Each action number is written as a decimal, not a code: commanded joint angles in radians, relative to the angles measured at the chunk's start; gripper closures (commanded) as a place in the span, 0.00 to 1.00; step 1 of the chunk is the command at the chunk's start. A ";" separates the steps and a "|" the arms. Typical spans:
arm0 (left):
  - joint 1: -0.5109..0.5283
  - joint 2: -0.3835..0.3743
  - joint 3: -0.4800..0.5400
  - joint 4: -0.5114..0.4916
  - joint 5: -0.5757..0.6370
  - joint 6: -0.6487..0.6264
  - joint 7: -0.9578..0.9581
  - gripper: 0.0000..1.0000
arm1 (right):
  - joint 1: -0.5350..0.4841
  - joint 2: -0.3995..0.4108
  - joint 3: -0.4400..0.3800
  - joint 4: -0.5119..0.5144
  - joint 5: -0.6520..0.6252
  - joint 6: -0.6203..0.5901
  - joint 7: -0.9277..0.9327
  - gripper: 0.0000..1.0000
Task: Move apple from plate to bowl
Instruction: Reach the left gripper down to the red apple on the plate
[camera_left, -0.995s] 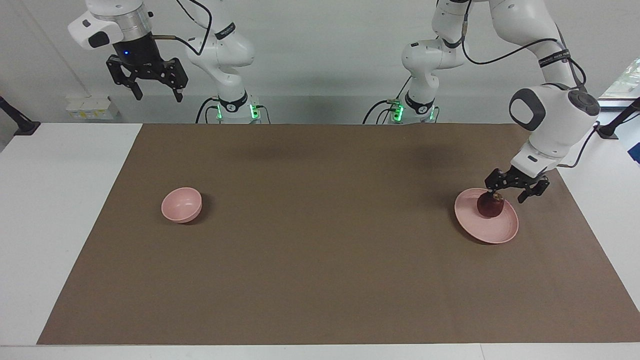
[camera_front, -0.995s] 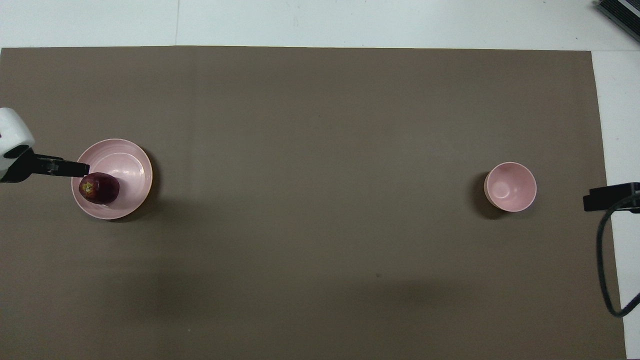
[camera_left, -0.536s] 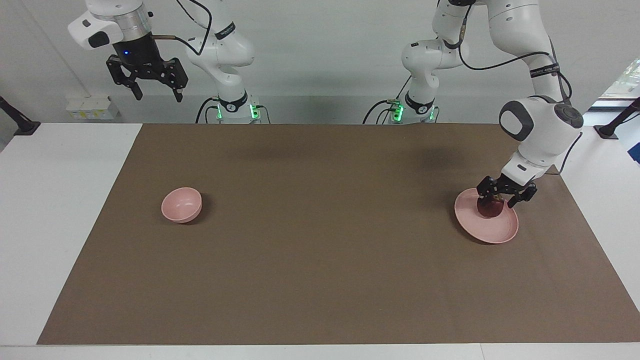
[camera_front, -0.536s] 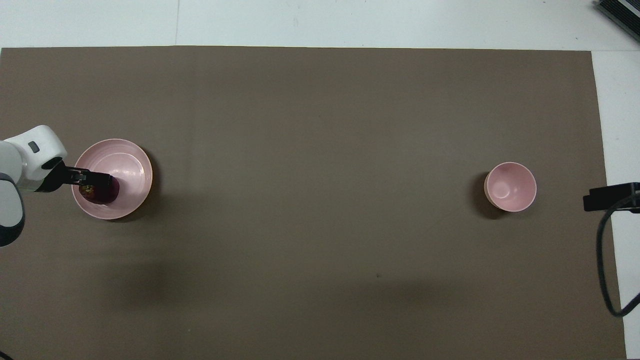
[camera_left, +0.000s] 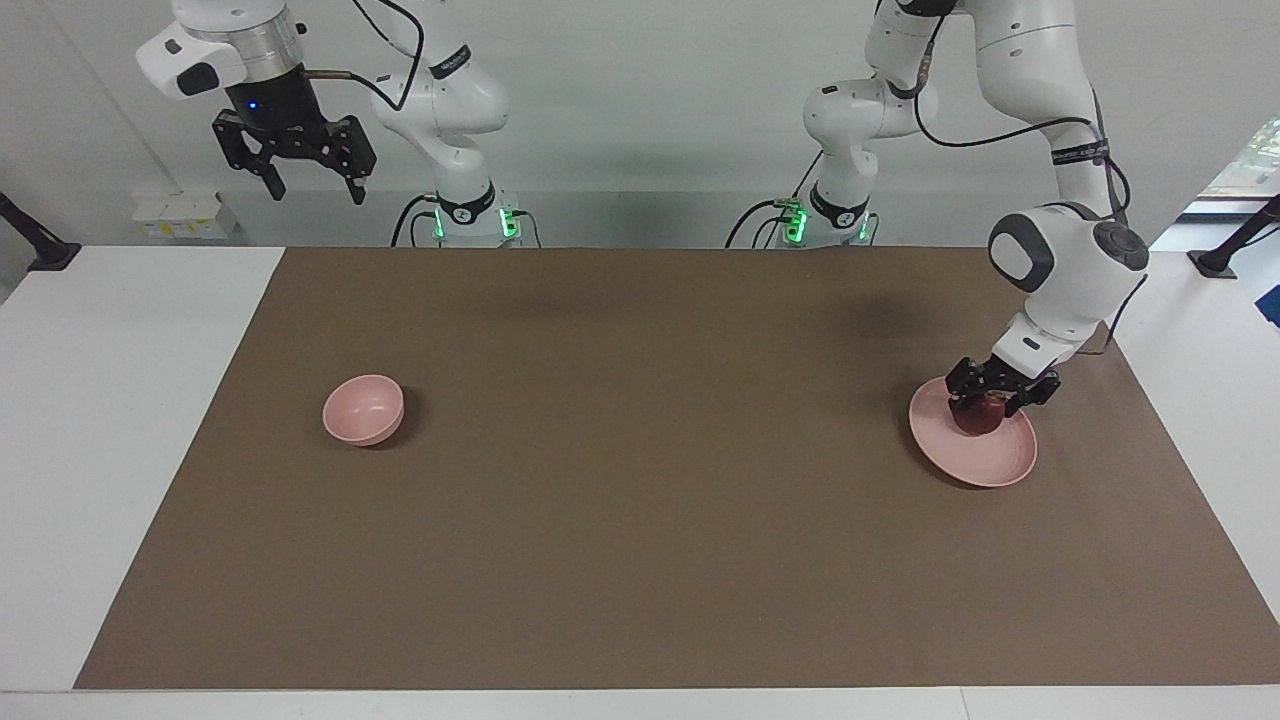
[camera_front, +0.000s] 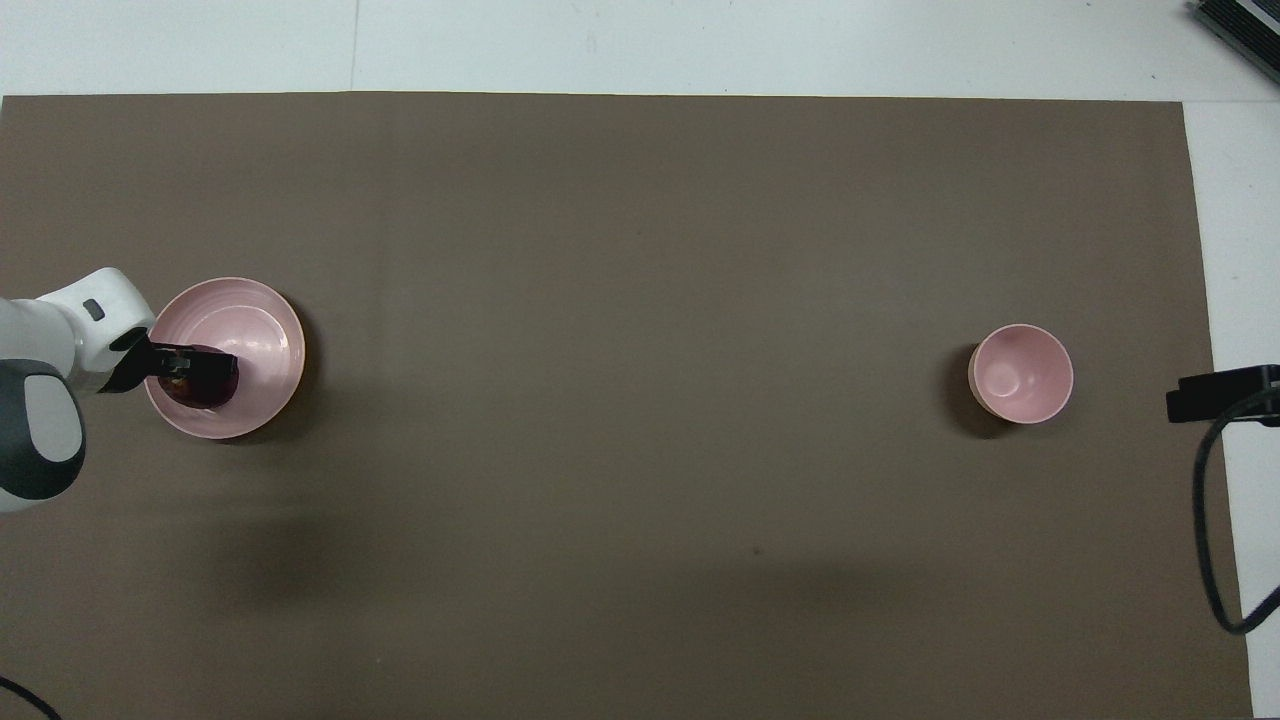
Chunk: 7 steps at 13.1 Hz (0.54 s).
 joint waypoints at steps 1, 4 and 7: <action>0.014 -0.019 -0.006 -0.017 -0.019 0.006 0.028 0.95 | -0.012 -0.021 -0.002 -0.018 0.026 -0.005 -0.025 0.00; 0.008 -0.015 -0.009 0.008 -0.019 0.015 0.092 1.00 | -0.019 -0.024 -0.004 -0.018 0.026 -0.031 -0.023 0.00; -0.004 -0.029 -0.018 0.054 -0.032 0.009 0.094 1.00 | -0.017 -0.022 -0.002 -0.018 0.026 -0.038 -0.026 0.00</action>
